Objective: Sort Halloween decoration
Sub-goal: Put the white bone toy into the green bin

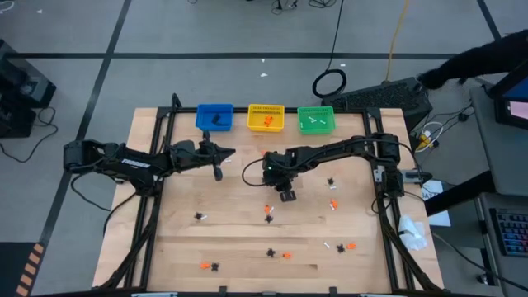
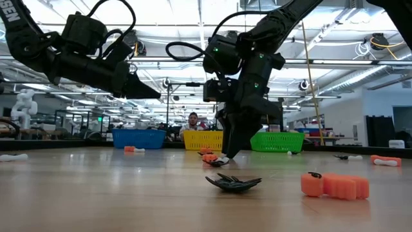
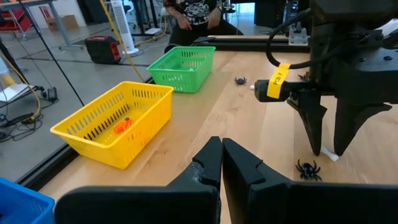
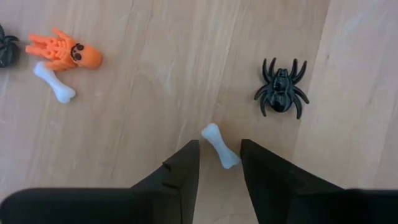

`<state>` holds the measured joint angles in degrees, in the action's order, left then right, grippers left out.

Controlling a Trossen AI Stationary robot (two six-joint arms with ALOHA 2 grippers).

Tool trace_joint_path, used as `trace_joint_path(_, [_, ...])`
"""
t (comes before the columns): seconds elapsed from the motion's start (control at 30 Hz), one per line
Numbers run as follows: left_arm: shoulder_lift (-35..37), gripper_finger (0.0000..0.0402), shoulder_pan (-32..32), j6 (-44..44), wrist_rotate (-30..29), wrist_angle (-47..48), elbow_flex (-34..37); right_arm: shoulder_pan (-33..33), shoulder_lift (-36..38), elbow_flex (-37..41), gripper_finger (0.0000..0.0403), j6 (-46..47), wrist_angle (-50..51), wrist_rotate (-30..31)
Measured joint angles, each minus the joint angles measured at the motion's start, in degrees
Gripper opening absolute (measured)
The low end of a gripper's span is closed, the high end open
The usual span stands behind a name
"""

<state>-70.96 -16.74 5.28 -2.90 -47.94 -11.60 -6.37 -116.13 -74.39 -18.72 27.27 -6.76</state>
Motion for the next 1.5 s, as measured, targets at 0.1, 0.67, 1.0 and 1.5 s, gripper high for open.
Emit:
trace_joint_path(0.1, [0.00, 0.0011, 0.01, 0.00, 0.00, 0.74, -0.02, 0.00, -0.60, 0.02, 0.0097, 0.50, 0.56, 0.14])
trace_joint_path(0.67, [0.00, 0.0011, 0.01, -0.04, 0.02, 0.93, -0.02, 0.75, 3.42, 0.34, 0.0007, 1.89, 2.12, 1.00])
trace_joint_path(1.0, [0.00, 0.0011, 0.01, -0.09, 0.02, 0.97, -0.02, 0.81, 6.45, 0.44, 0.0002, 2.81, 3.83, 1.57])
trace_joint_path(1.5, [0.00, 0.0011, 0.01, -0.22, 0.04, 0.96, -0.02, -5.93, 22.72, 0.20, 0.0001, 2.22, 13.60, 19.03])
